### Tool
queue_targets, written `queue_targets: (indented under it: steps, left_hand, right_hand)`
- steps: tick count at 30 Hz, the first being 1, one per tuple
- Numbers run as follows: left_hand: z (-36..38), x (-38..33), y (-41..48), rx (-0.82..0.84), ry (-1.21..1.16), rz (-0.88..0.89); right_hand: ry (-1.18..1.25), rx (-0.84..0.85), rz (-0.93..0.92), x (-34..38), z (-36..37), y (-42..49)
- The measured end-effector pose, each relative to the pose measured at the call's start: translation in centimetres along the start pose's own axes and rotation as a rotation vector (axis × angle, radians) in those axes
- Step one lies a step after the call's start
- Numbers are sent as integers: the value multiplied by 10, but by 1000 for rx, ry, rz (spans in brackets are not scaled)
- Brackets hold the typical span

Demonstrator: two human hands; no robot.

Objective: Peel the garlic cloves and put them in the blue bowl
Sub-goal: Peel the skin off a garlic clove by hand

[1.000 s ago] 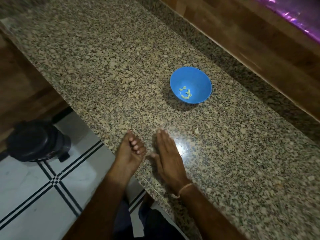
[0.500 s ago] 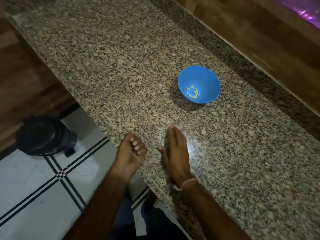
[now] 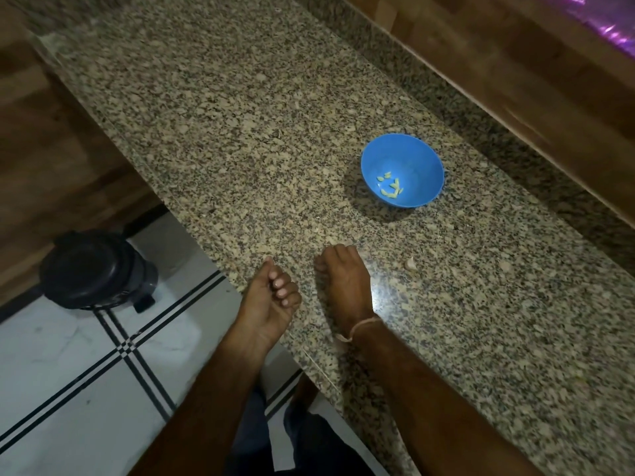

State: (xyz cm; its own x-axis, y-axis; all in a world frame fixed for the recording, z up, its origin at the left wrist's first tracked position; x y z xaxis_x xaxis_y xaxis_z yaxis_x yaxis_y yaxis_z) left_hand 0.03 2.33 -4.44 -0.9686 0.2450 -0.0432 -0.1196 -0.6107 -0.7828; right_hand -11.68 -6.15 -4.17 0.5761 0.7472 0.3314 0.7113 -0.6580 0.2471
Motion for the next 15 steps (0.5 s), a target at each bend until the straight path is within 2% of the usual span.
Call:
queue_targets:
  steps: [3,5,9,12,15]
  left_hand:
    - [-1,-1,-3,29,0,-15]
    - [-3,-2,-6,48,-2,-25]
    - [-9,-15,-22,74,-7,-16]
    - [-21,-39,-38,98,-47,7]
    - [-42,-75,-58,124,-92,39]
  right_hand:
    - [-95,66,-3,-2,5,-14]
    - [-20,129,106,5,4,-24]
    - [720,8,544,31,-1,-16]
    - [1090,-52,682,75,-1,8]
    - [1276,-46,718,124,6,37]
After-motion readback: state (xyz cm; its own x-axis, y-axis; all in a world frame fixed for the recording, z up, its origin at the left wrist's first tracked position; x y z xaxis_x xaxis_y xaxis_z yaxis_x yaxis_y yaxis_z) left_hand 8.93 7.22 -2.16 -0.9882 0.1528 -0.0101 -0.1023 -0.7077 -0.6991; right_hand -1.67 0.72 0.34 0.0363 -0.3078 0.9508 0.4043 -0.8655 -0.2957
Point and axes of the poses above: each hand's wrist, its own y-axis towards the middle knuckle, its own z-axis out of the palm, x = y × z, the point moved 3 cm from there along y, towards the middle knuckle, and after that the axes turned 15 degrees about -z, right-handed, at the moved point
